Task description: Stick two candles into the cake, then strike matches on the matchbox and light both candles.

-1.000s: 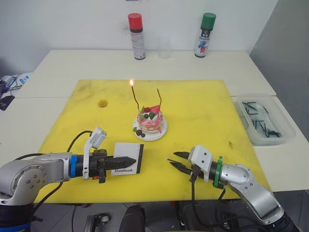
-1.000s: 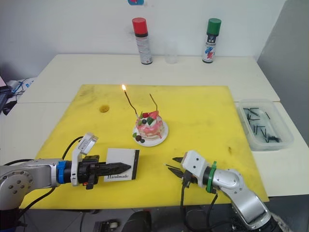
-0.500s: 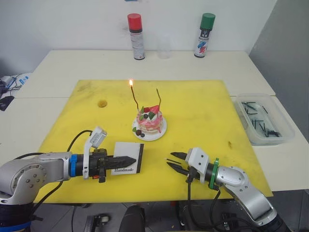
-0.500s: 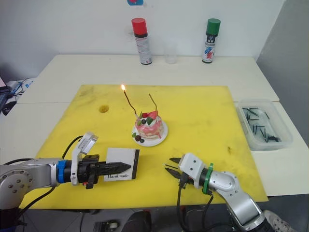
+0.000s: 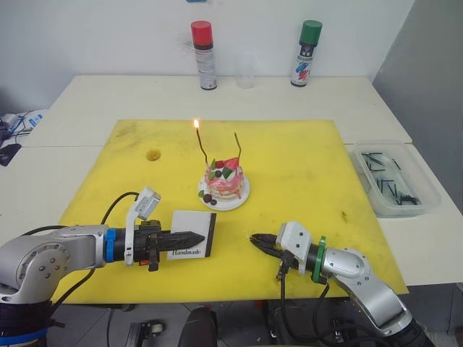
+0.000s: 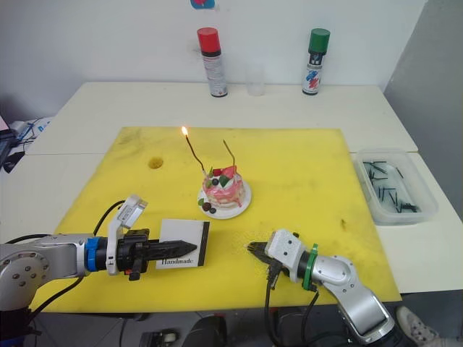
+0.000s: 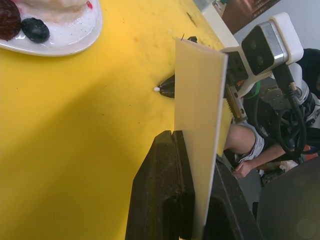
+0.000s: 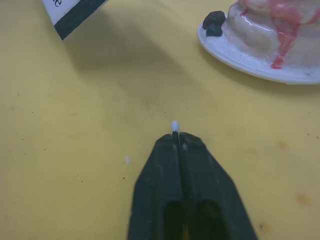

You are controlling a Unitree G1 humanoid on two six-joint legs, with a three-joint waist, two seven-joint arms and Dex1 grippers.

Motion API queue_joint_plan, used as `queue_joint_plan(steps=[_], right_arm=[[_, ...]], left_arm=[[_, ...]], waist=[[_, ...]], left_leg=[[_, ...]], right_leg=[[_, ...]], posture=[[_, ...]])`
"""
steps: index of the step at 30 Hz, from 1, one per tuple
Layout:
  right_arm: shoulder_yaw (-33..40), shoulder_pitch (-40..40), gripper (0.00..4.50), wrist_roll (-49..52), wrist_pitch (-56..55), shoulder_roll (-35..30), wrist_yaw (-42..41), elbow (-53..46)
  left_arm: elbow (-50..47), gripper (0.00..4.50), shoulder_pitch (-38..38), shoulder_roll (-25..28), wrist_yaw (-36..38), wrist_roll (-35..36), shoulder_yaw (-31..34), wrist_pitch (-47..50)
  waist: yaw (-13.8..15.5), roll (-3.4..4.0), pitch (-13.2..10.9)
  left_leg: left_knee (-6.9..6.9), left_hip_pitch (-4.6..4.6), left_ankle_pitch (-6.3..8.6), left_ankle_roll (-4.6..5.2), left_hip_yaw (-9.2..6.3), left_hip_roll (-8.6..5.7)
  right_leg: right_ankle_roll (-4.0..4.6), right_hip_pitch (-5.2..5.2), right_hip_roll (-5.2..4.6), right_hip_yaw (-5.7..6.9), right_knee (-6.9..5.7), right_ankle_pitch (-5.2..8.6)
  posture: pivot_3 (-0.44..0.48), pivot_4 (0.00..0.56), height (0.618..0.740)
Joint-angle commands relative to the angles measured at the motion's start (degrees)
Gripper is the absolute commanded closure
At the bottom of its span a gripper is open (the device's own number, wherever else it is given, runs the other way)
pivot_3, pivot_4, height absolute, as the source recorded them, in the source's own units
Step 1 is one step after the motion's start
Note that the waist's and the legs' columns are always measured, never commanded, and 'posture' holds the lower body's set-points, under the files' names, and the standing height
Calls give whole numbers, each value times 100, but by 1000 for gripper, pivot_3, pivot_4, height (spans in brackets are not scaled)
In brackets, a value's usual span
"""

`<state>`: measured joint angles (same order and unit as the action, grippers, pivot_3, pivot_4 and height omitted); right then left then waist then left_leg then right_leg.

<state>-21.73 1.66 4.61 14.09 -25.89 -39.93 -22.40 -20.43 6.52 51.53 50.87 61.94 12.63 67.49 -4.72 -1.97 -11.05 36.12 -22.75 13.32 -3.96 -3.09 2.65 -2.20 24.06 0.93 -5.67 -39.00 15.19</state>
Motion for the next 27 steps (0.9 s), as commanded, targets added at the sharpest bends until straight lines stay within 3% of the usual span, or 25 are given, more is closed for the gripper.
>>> queue_joint_plan(steps=[1,10,18,23,27], right_arm=[[-99,-37,4476,-21,30,-6,-62,-70],[226,225,4476,373,414,-102,-190,-697],[706,1403,4476,1243,1473,-698,-805,-1682],[384,2123,4476,1202,1458,-1192,-1430,-1639],[29,2452,4476,936,1365,-1210,-1504,-1502]], left_arm=[[-70,4500,68,33,94,71,-25,8],[-65,4500,114,-31,86,112,-103,-6],[151,4500,549,-344,166,112,-336,-27],[368,4500,878,-535,153,110,-418,-5],[428,4500,990,-602,174,78,-474,17]], waist=[[0,-1,0],[2,0,0],[16,-1,0],[18,0,0],[11,0,0]], left_leg=[[0,0,0,0,0,0],[1,-2,0,0,0,0],[7,-4,0,0,-1,-2],[6,-7,0,0,-4,-2],[2,-8,0,0,-4,-2]], right_leg=[[-1,0,0,0,0,-1],[-4,1,0,0,0,-2],[-24,-1,0,0,0,-14],[-23,-1,0,5,2,-14],[-23,2,0,4,2,-13]], posture=[[0,150,740],[0,150,740],[0,150,740],[0,150,740],[0,150,740]])
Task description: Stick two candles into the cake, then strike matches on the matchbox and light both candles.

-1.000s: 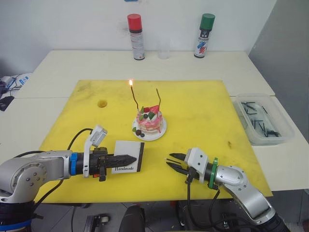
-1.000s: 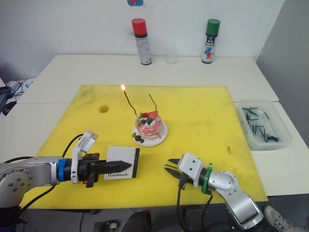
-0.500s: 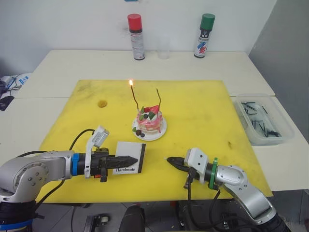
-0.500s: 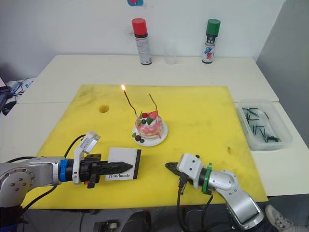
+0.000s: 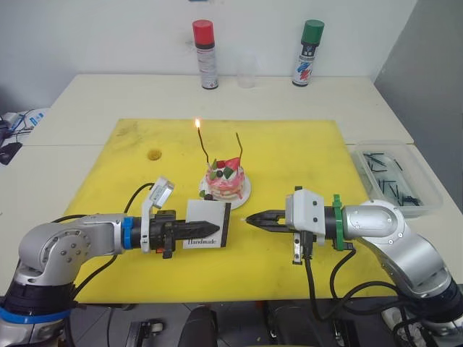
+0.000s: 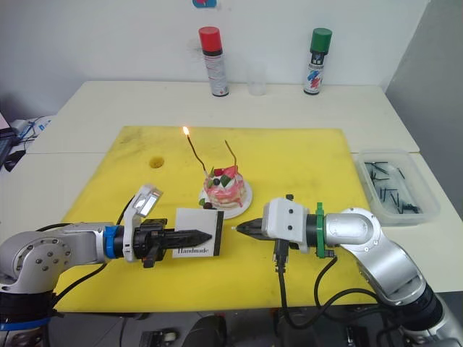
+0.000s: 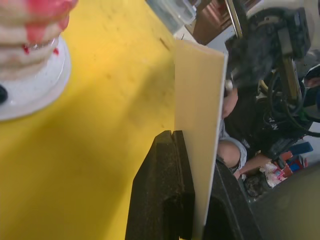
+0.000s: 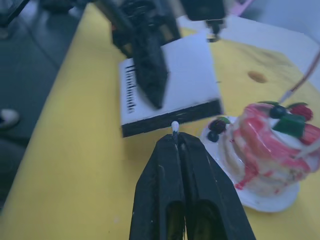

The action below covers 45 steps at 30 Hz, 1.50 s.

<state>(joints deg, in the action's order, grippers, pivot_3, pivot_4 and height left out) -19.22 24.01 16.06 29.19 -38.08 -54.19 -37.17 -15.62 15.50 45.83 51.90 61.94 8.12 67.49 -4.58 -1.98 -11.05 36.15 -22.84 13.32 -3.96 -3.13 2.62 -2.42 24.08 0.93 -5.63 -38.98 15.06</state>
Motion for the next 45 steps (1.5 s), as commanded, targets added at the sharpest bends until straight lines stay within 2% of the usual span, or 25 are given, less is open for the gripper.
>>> queue_joint_plan(steps=[1,8,45], right_arm=[[-302,278,4476,-282,-169,27,-79,9],[-605,441,4476,-791,-324,210,73,279],[-1009,653,4476,-1520,-957,632,-227,1047]], left_arm=[[-47,4500,111,-43,76,78,-34,20],[-65,4500,121,-59,68,91,-18,44],[-126,4500,175,-214,-111,172,-41,58]], waist=[[-4,0,0],[2,0,0],[4,0,0]], left_leg=[[0,0,0,0,-1,0],[4,-1,0,0,0,-1],[4,-1,0,0,-2,-1]], right_leg=[[0,0,0,0,0,0],[-1,-1,-1,0,-1,-1],[-1,-1,-1,1,-2,-1]], posture=[[0,150,740],[0,150,740],[0,150,740]])
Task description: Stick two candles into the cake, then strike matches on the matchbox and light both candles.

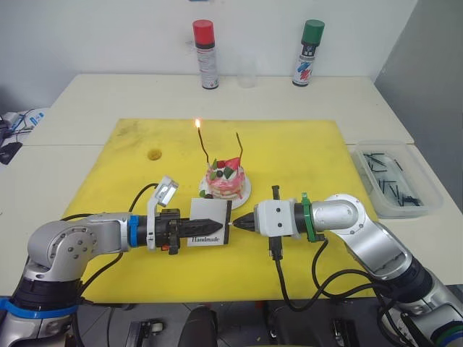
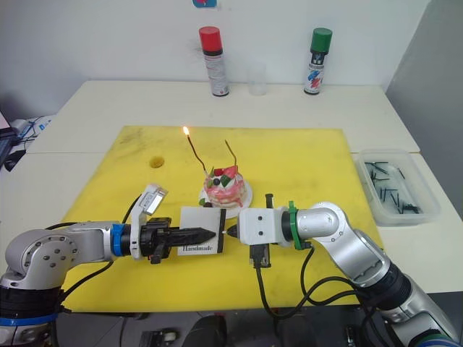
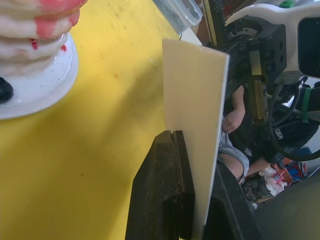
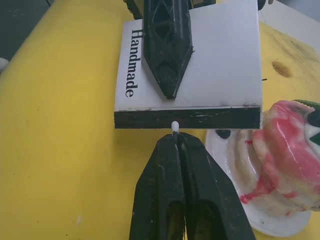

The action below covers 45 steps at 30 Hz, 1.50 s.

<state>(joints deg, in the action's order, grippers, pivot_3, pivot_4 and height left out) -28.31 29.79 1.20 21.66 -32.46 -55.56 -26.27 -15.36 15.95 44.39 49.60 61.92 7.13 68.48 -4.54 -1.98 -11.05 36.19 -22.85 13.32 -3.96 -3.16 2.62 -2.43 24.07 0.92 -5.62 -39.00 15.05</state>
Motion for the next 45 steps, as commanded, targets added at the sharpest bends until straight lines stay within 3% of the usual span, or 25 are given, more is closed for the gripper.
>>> queue_joint_plan(steps=[1,6,10,14,21,27,35,45], right_arm=[[-112,72,4476,-44,-233,75,-108,-25],[-275,77,4476,-144,-594,92,-293,114],[-372,68,4476,-257,-1430,-392,-920,116],[-79,148,4476,83,-1551,-671,-1271,-18],[876,718,4476,644,-599,-505,-930,67],[1240,1384,4476,346,-462,-355,-436,702],[1420,1799,4476,233,-566,-226,-79,999],[1732,1975,4476,602,-84,-298,-113,524]], left_arm=[[-144,4500,150,-72,120,175,59,-37],[-70,4500,355,-47,138,117,109,-117],[342,4500,1058,219,258,-125,321,-340],[560,4500,1411,566,425,-234,445,-386],[-289,4500,208,696,293,364,860,124],[-685,4500,-637,473,0,527,854,174],[-638,4500,-693,425,-19,480,771,100],[-581,4500,-736,464,104,432,685,0]], waist=[[0,0,0],[0,0,0],[22,-3,-2],[18,-2,-2],[-26,0,-4],[27,0,-5],[71,0,-5],[99,1,-5]], left_leg=[[0,0,0,0,0,0],[0,0,0,0,0,0],[1,-1,0,0,-5,0],[4,-2,0,0,-3,-3],[-3,-3,0,0,-2,4],[3,0,0,0,-1,0],[9,-4,0,0,-1,0],[2,-4,0,0,0,1]], right_leg=[[0,0,0,0,0,0],[0,0,0,0,0,0],[0,-1,1,7,0,0],[-2,-3,-1,4,3,-1],[1,5,1,2,-3,0],[1,0,-3,1,-1,0],[1,1,-2,3,-2,-1],[3,4,-2,2,0,-1]], posture=[[0,150,740],[0,150,740],[0,150,740],[0,150,740],[0,150,740],[0,150,740],[0,150,740],[0,150,740]])
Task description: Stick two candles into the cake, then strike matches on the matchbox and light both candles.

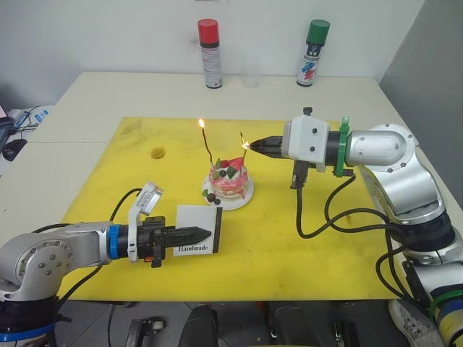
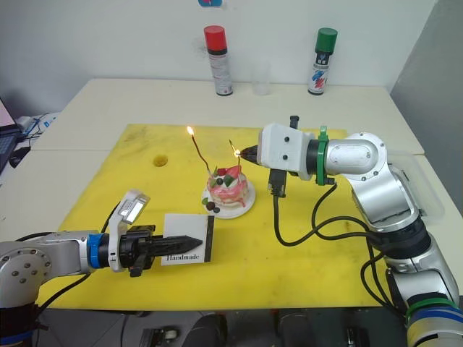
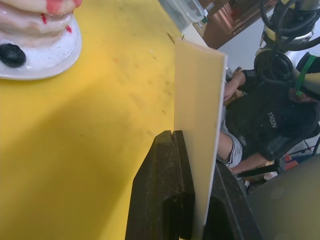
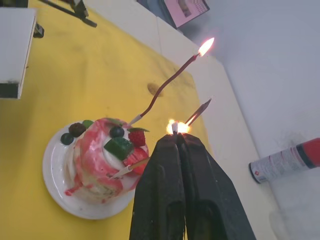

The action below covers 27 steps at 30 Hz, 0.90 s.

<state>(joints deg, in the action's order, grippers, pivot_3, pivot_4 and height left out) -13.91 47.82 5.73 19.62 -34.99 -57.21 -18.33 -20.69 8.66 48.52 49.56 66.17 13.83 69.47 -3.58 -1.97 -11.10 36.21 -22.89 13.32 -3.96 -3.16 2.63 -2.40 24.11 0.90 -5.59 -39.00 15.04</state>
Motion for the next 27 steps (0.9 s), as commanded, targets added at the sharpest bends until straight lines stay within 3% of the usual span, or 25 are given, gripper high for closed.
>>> queue_joint_plan(steps=[1,27], right_arm=[[303,198,4476,153,146,-42,75,-272],[54,349,4476,-153,-72,199,278,85]], left_arm=[[-39,4500,-3,53,117,-4,0,-109],[39,4500,134,4,206,-158,-214,-251]], waist=[[5,0,0],[7,0,0]], left_leg=[[0,0,0,0,-1,0],[0,-1,0,0,0,0]], right_leg=[[0,0,0,0,0,0],[0,0,0,0,1,0]], posture=[[0,150,740],[0,150,740]])
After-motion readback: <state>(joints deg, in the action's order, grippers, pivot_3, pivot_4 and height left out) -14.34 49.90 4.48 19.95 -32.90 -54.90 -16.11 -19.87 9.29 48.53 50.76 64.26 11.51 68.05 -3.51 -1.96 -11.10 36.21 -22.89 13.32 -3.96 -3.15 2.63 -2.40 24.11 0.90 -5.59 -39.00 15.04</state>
